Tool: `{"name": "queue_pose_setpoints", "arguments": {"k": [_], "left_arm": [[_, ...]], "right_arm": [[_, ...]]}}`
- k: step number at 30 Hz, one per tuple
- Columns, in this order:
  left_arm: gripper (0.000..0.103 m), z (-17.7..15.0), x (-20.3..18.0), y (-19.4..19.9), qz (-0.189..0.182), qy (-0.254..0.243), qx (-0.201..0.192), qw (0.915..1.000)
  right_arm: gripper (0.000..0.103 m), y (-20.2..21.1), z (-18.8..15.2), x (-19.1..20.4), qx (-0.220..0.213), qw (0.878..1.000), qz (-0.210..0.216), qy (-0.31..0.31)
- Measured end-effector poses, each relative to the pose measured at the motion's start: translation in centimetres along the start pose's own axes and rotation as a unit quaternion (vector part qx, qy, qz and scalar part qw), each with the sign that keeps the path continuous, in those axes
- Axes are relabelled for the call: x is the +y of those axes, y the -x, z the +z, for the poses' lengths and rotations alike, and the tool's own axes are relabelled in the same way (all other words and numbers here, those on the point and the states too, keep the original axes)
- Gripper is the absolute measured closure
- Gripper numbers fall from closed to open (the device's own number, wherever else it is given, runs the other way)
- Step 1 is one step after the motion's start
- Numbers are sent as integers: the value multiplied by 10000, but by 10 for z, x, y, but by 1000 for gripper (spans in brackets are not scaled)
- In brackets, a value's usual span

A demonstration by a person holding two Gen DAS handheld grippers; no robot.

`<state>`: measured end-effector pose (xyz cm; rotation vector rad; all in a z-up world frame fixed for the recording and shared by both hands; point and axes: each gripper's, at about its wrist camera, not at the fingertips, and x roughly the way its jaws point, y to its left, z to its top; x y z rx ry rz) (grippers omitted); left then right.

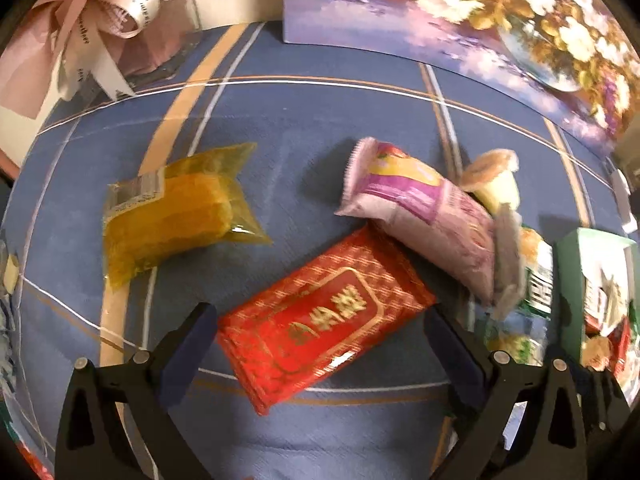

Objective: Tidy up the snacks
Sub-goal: 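Grasp the clear green-printed biscuit with the right tool while the left grasps the red gold-print packet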

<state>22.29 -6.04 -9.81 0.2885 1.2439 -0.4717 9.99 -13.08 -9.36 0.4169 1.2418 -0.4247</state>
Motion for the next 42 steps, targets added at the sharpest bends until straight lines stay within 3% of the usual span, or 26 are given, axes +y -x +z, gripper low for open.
{"name": "queue_pose_setpoints", "arguments": {"k": [4, 7, 12, 18, 22, 32, 35, 42], "left_arm": [[0, -2, -11, 1, -26, -150, 155, 9998], [0, -1, -16, 3, 77, -171, 29, 9998], [0, 4, -20, -9, 635, -261, -78, 9976], [1, 3, -22, -17, 677, -191, -297, 9971], [18, 5, -11, -15, 341, 95, -375, 9987], [38, 1, 15, -7, 386, 469, -390, 9974], [40, 2, 12, -6, 443, 507, -329, 9972], [44, 5, 6, -8, 590, 639, -156, 9961]], "right_arm": [[1, 0, -3, -2, 21, 10000, 2, 21], [1, 0, -5, -5, 44, 10000, 19, 36], [1, -2, -10, -5, 61, 10000, 13, 75], [1, -3, -14, -1, 67, 9998, -68, 145], [1, -6, -14, 3, 73, 9998, -105, 170], [2, -7, -12, 5, 62, 9998, -119, 147], [6, -5, -12, 5, 46, 9997, -189, 126], [29, 3, -9, -3, -17, 9995, -305, -46]]}}
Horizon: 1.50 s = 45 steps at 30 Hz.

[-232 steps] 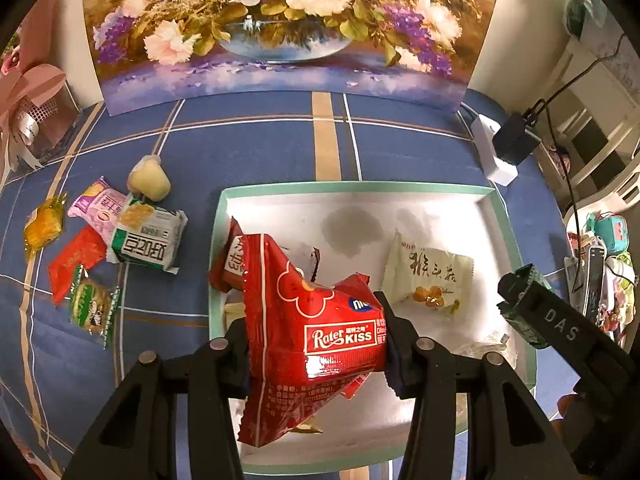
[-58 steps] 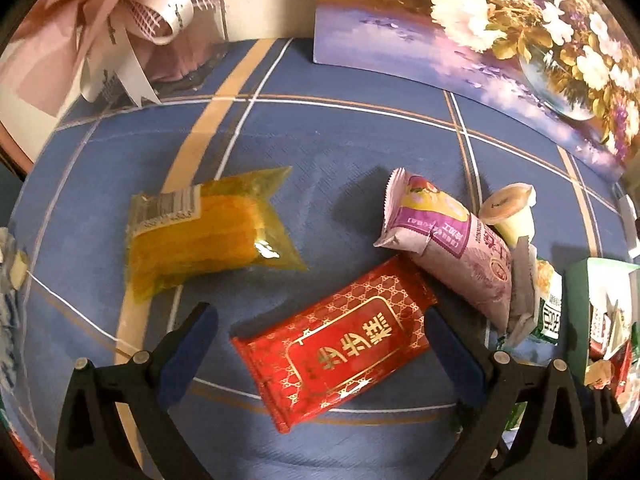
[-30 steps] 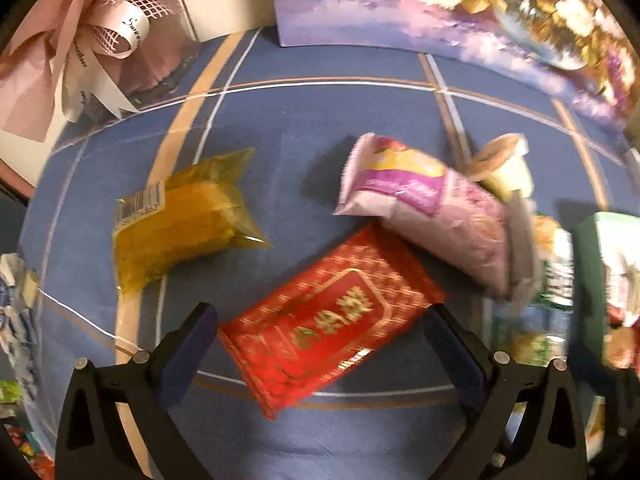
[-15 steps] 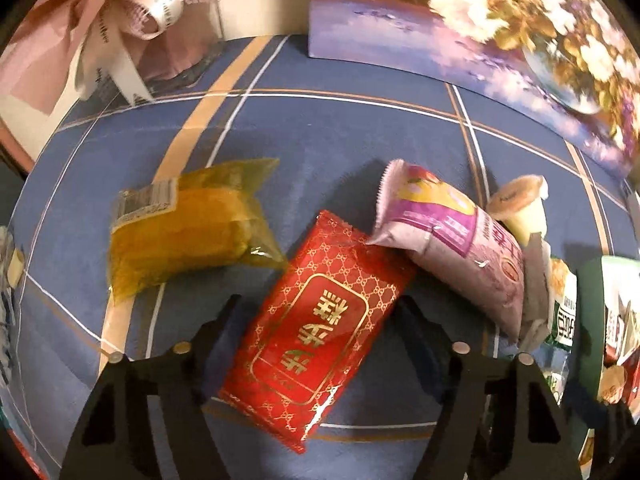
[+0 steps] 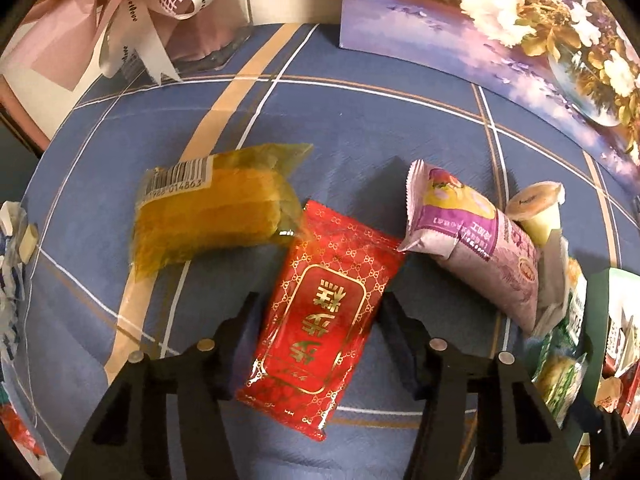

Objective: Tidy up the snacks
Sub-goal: 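Grasp the clear green-printed biscuit with the right tool while the left grasps the red gold-print packet, then carry the biscuit over the tray with the right tool while the left carries the red packet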

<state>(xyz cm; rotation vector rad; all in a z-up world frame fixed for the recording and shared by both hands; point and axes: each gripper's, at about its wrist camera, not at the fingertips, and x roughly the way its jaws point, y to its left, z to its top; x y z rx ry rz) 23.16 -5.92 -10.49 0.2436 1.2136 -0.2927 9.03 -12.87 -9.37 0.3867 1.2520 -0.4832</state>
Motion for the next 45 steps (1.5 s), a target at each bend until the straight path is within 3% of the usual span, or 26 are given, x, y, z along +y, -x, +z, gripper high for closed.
{"name": "queue_pose_setpoints", "arguments": {"k": [7, 15, 21, 27, 36, 45], "left_arm": [[48, -9, -2, 11, 175, 103, 140, 9997], [52, -32, -5, 23, 389, 121, 288, 9988], [53, -53, 5, 32, 317, 302, 420, 9982], [53, -68, 16, 44, 15, 616, 540, 9966], [53, -74, 21, 94, -258, 786, 178, 9964], [53, -66, -30, 137, -559, 521, -191, 9969]], "right_arm": [[41, 7, -3, -11, 4, 10000, 9, -72], [43, 15, -11, -21, 55, 9998, 166, -100], [43, 27, -5, -35, 23, 9989, 407, -209], [43, 48, -5, -58, -83, 9982, 498, -323], [43, 83, -13, -62, -374, 9961, 684, -419], [43, 110, -4, -105, -701, 9917, 672, -838]]}}
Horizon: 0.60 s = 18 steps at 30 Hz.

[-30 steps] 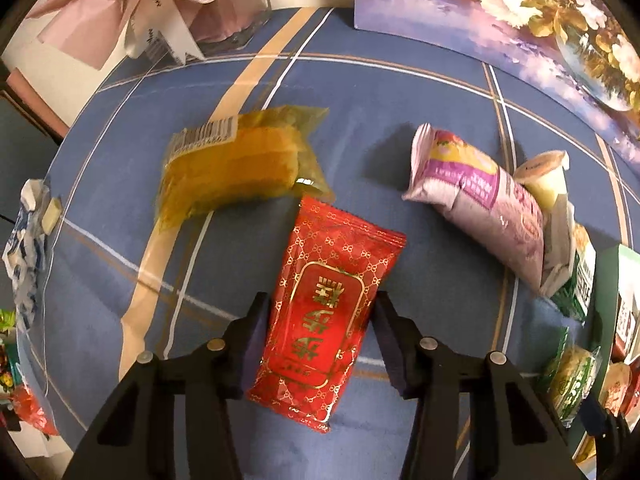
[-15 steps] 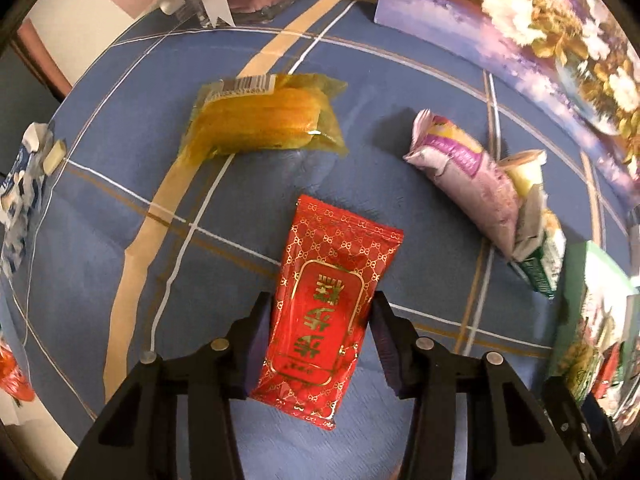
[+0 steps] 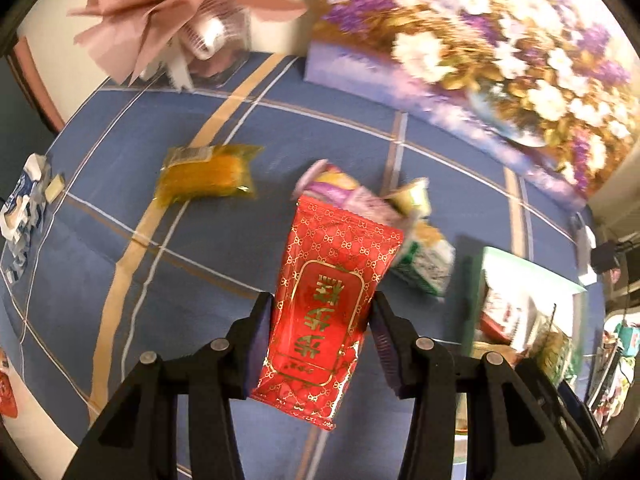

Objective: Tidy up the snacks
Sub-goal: 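Carry the biscuit over the tray with the right tool while the left carries the red packet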

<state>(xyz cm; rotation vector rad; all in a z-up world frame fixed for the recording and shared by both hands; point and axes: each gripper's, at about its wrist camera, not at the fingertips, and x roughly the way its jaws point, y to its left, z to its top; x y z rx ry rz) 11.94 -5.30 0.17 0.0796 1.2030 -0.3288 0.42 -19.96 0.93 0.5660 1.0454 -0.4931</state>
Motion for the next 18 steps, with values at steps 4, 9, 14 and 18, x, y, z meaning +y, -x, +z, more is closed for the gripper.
{"name": "queue_pose_setpoints", "arguments": {"k": [4, 9, 14, 18], "left_arm": [[53, -6, -28, 6, -116, -223, -22, 9997], [53, -10, -72, 1, -213, -665, -3, 9976], [53, -20, -125, -8, -463, -1161, 108, 9921], [53, -27, -158, -20, -584, -1430, 172, 9878]], "right_arm": [[43, 1, 6, -34, 11, 9993, -86, -377], [43, 2, 9, -81, 17, 9957, -248, -893], [43, 0, 12, -119, -21, 9910, -495, -1244], [43, -6, 13, -148, 3, 9858, -725, -1514]]}}
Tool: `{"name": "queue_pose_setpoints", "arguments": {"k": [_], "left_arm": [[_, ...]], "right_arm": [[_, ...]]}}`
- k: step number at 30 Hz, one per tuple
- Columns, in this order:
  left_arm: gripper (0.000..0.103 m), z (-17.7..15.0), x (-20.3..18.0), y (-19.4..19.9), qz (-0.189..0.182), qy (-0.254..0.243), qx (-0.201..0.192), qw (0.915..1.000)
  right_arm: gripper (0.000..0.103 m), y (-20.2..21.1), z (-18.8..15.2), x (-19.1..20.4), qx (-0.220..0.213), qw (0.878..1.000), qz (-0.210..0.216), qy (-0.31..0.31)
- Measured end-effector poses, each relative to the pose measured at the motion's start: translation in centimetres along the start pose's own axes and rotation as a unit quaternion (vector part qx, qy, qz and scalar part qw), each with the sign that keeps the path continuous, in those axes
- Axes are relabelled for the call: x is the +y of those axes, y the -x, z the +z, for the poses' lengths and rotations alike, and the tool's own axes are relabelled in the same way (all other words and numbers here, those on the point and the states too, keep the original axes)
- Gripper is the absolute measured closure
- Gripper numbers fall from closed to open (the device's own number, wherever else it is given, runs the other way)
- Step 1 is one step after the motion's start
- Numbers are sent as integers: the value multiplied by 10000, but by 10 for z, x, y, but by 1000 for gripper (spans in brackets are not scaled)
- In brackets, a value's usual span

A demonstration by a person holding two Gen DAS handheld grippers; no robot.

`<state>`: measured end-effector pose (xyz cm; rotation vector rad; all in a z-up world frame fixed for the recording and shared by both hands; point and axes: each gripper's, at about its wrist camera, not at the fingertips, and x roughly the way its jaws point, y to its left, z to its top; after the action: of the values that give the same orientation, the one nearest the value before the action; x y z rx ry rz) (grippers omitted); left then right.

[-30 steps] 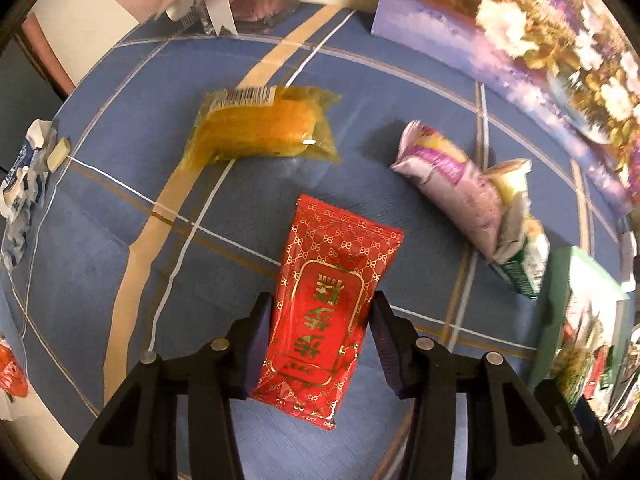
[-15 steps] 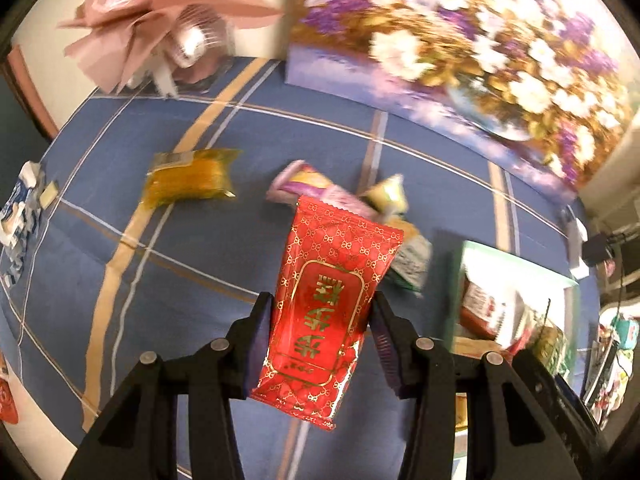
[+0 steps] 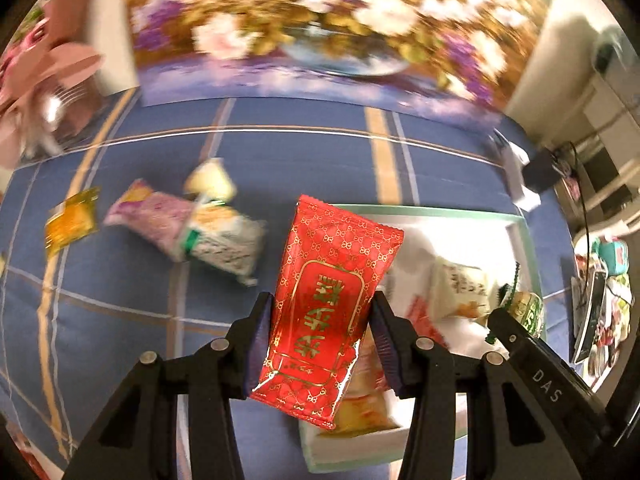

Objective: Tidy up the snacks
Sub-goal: 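Carry the biscuit over the tray with the right tool while the left carries the red packet, then open the right tool to drop the biscuit while the left drops the red packet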

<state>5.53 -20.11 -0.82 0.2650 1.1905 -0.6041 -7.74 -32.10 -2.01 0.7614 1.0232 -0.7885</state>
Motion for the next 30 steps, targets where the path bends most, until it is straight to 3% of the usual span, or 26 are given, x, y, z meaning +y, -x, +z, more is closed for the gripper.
{"name": "queue_pose_setpoints", "arguments": {"k": [9, 30], "left_arm": [[53, 9, -37, -32, -100, -296, -5, 9995], [52, 16, -36, -43, -296, -129, 152, 9994]], "right_arm": [[43, -10, 14, -28, -16, 9996, -112, -251], [43, -17, 18, -29, 93, 9998, -117, -164]]}}
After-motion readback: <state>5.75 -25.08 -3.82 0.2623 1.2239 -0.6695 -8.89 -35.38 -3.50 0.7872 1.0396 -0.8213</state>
